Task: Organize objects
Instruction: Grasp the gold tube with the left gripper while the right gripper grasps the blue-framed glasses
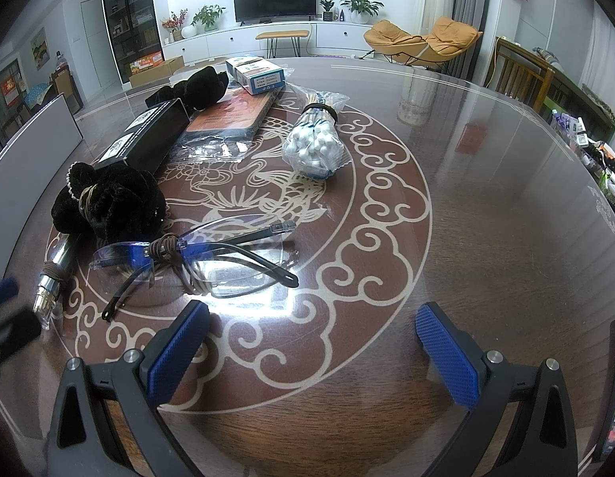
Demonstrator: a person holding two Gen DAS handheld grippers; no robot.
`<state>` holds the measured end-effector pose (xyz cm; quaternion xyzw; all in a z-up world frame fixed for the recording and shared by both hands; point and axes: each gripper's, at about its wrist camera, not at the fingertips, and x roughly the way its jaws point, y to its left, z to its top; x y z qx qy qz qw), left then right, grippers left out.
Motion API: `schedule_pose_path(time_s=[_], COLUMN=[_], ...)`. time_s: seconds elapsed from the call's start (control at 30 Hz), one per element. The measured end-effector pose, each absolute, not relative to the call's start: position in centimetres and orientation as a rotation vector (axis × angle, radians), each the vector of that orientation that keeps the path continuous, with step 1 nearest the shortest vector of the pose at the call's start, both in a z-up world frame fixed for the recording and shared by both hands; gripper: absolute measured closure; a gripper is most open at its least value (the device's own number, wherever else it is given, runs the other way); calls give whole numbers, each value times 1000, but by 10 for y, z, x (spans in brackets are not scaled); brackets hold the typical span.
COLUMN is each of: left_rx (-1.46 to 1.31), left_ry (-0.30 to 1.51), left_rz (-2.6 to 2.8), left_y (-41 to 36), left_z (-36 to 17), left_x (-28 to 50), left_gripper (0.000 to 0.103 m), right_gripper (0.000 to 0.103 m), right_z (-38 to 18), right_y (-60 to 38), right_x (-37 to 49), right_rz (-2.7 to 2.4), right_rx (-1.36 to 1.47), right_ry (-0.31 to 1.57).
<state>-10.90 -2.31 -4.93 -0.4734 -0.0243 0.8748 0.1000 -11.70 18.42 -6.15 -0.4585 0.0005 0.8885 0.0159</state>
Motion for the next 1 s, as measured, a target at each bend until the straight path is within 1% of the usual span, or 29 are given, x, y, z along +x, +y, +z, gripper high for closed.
schedule_pose_path(time_s=[0.1, 0.13, 0.17, 0.2, 0.23, 0.3, 0.33, 0.4, 0.47, 0.6, 0.73, 0.77, 0.83, 0.87, 0.9, 0.93, 1.0], left_rx=[-1423, -1424, -1417, -1405, -1379, -1364, -1360, -1367, -1381, -1397, -1431, -1440, -1450, -1451, -1450, -1448, -1449], left_ry=[35, 32, 10, 1, 3, 2, -3, -32, -70, -72, -92, -90, -76, -71, -67, -60, -19], left_rz=[2597, 2592, 2580, 2585, 2593, 2597, 2596, 2598, 2597, 2613, 2606, 2599, 2587, 2581, 2574, 2567, 2559], left_y=[-13, -14, -16, -18, -20, -25, -27, -34, -45, -55, -68, -71, -73, -73, -72, -69, -62], left_z=[-60, -62, -64, -64, -63, -62, -62, -63, -63, -61, -61, -60, -60, -60, -60, -60, -61], left_x=[-130, -133, -135, -136, -135, -134, -133, -126, -109, -60, -31, -29, -29, -30, -32, -35, -38], left_gripper=[0, 4, 19, 29, 36, 63, 64, 72, 76, 76, 76, 75, 73, 68, 60, 55, 38], right_gripper=[0, 0, 0, 0, 0, 0, 0, 0, 0, 0, 0, 0, 0, 0, 0, 0, 0], right_z=[-62, -61, -61, -61, -60, -64, -64, -63, -63, -62, -62, -62, -56, -51, -47, -39, -27], right_y=[184, 184, 185, 185, 186, 179, 179, 180, 180, 181, 183, 186, 200, 206, 209, 208, 203], right_x=[-117, -117, -116, -116, -115, -119, -118, -118, -117, -116, -115, -114, -101, -99, -98, -100, -112], right_rz=[2763, 2764, 2763, 2764, 2766, 2765, 2765, 2765, 2765, 2770, 2843, 2860, 2882, 2879, 2882, 2897, 2910], right_rx=[-1426, -1426, -1427, -1426, -1426, -1427, -1427, -1427, -1427, -1429, -1496, -1508, -1527, -1530, -1527, -1525, -1537], right_ry=[1, 1, -1, 1, 4, 2, 2, 2, 2, -1, -43, -17, 104, 158, 168, 163, 125])
